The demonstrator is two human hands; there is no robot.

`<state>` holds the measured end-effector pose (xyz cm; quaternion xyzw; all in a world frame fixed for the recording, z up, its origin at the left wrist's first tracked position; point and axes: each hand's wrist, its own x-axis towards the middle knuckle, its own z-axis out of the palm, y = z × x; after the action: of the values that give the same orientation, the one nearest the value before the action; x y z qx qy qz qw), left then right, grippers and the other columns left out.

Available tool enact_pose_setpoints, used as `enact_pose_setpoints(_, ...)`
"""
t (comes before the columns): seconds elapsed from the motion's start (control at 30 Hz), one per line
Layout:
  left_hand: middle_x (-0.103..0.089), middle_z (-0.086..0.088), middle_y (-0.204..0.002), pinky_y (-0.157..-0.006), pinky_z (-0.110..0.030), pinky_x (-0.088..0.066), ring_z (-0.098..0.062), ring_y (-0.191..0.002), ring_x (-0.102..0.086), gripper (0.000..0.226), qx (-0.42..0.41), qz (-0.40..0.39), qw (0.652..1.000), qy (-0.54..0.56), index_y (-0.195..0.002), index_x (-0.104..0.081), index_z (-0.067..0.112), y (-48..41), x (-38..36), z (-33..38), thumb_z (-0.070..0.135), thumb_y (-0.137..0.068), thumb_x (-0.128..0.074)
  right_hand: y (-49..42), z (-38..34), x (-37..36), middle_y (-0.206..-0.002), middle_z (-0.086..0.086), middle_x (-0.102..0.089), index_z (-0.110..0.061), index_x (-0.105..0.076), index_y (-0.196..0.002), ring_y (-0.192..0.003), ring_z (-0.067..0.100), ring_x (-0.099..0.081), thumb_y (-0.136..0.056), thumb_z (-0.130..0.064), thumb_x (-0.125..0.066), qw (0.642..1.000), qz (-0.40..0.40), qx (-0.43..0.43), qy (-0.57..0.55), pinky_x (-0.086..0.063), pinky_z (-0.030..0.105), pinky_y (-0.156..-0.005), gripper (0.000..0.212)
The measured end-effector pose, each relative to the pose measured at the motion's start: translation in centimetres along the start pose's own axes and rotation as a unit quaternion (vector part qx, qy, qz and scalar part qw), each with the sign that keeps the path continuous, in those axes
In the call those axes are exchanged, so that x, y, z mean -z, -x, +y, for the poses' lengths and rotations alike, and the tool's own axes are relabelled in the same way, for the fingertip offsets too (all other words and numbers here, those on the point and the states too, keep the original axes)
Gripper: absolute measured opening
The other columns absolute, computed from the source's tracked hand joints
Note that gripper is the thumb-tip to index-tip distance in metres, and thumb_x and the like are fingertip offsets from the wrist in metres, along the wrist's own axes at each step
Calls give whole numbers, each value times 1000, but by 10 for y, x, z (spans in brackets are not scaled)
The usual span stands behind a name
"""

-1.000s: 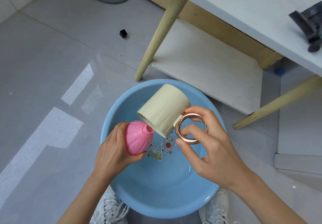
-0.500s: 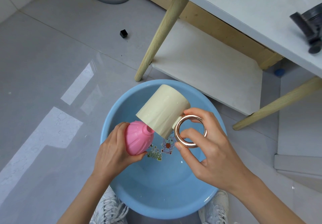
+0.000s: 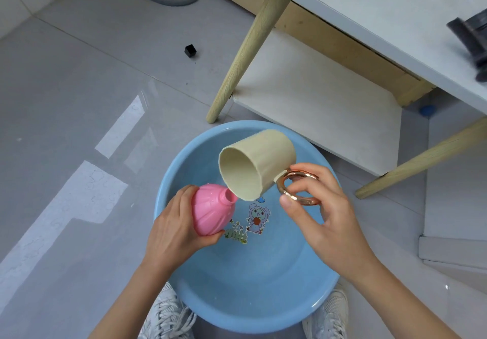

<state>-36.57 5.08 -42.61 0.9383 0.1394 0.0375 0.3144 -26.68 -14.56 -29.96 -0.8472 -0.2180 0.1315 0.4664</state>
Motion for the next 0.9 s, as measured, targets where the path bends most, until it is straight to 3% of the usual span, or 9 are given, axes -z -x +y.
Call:
enact_pose_setpoints(0.13, -60, -7, -122, -74, -34, -53, -29, -97, -64, 102, 8, 5, 1000, 5, -123, -40, 14, 0, -3, -3, 48, -40, -90, -9, 7, 4, -108, 4, -64, -11, -69, -83, -92, -3, -61, -87, -22, -69, 976, 46, -172, -128, -43, 8, -79, 12)
enact_pose_setpoints(0.27, -63, -6, -116, -73, -33, -53, -28, -94, -65, 102, 20, 6, 1000, -2, -124, -46, 10, 1, -4, -3, 48, -41, -89, -13, 27, 9, -101, 2, -67, -16, -70, -83, -80, -5, -60, -89, -22, -64, 965, 63, -227, -112, -40, 3, -72, 10)
enact_pose_setpoints(0.4, -63, -5, -108, -67, -32, -52, -29, -88, -65, 99, 21, 10, 1000, 0, -121, -45, 12, 1, -4, -1, 45, -40, -90, -11, 59, 7, -105, 3, -62, -12, -69, -83, -84, -6, -58, -88, -18, -67, 977, 62, -202, 9, -38, 2, -77, 8)
enact_pose_setpoints(0.53, -63, -7, -115, -72, -35, -53, -30, -93, -65, 103, 17, 6, 1000, -20, -126, -44, 10, 1, -5, -2, 46, -41, -91, -1, 89, -1, -107, 3, -53, -8, -67, -81, -87, -7, -57, -84, -14, -71, 980, 60, -143, 126, -38, 4, -84, 7)
enact_pose_setpoints(0.63, -62, -10, -119, -74, -39, -54, -32, -97, -64, 107, 9, 2, 999, -37, -128, -45, 7, 1, -6, -3, 46, -41, -91, 5, 107, -9, -106, 3, -47, -7, -65, -79, -97, 13, -57, -82, -14, -73, 974, 49, -101, 196, -42, 20, -90, 11)
enact_pose_setpoints(0.7, -62, -11, -119, -73, -39, -54, -32, -97, -64, 105, 1, -2, 999, -47, -127, -46, 6, 1, -7, -4, 45, -41, -92, 6, 116, -15, -108, 8, -48, -6, -65, -79, -104, 25, -54, -82, -14, -73, 968, 35, -99, 230, -35, 20, -89, 11)
enact_pose_setpoints(0.9, -61, -8, -119, -71, -39, -54, -31, -97, -64, 102, 0, -8, 999, -52, -126, -48, 7, 1, -7, -4, 46, -42, -91, 6, 135, -30, -109, 17, -50, -4, -66, -79, -106, 34, -52, -83, -16, -71, 954, 12, -116, 275, -41, 32, -89, 14)
